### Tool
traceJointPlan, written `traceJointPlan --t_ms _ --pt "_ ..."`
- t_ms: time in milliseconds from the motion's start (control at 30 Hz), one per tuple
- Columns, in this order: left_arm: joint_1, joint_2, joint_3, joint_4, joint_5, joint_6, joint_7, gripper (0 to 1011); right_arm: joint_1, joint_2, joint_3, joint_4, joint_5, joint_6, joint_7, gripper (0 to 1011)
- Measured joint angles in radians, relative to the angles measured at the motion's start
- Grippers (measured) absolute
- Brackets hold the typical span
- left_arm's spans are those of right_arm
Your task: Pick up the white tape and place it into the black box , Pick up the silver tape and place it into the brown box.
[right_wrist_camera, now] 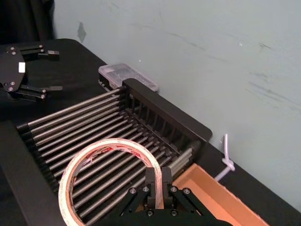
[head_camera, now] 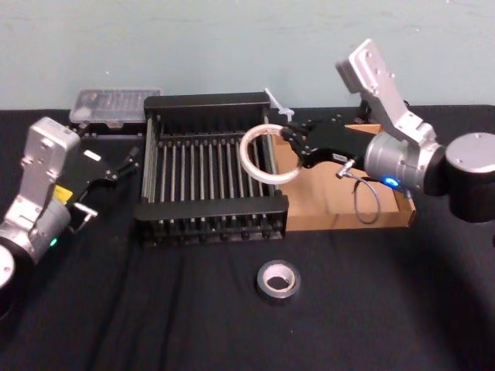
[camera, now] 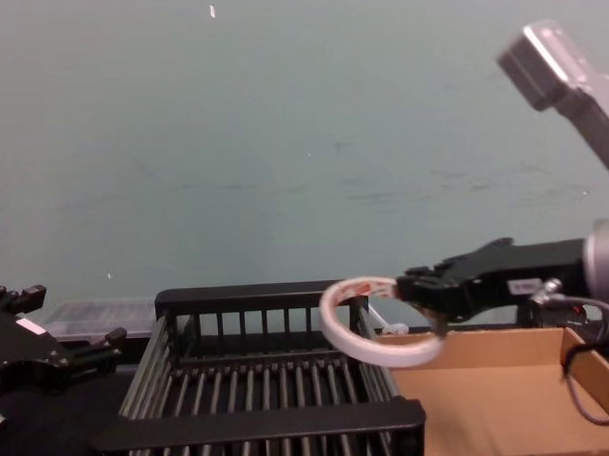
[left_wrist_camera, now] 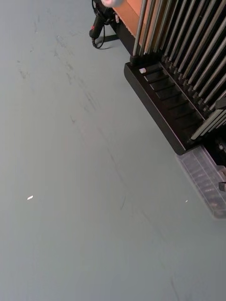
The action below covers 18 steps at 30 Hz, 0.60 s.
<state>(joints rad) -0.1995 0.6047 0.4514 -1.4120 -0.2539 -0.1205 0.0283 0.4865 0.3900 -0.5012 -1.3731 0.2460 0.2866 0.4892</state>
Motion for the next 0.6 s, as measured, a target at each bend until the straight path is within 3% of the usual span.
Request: traceJointPlan --t_ms 367,600 --pt "0.0 0.0 0.0 0.0 0.0 0.0 0.0 1001 0.076 -0.05 -0.05 0.082 -0.026 -0.019 0.027 88" --pt "0.0 0.0 0.0 0.0 0.0 0.0 0.0 1001 0.095 -0.066 -0.062 0.103 -0.033 -0.027 0.032 88"
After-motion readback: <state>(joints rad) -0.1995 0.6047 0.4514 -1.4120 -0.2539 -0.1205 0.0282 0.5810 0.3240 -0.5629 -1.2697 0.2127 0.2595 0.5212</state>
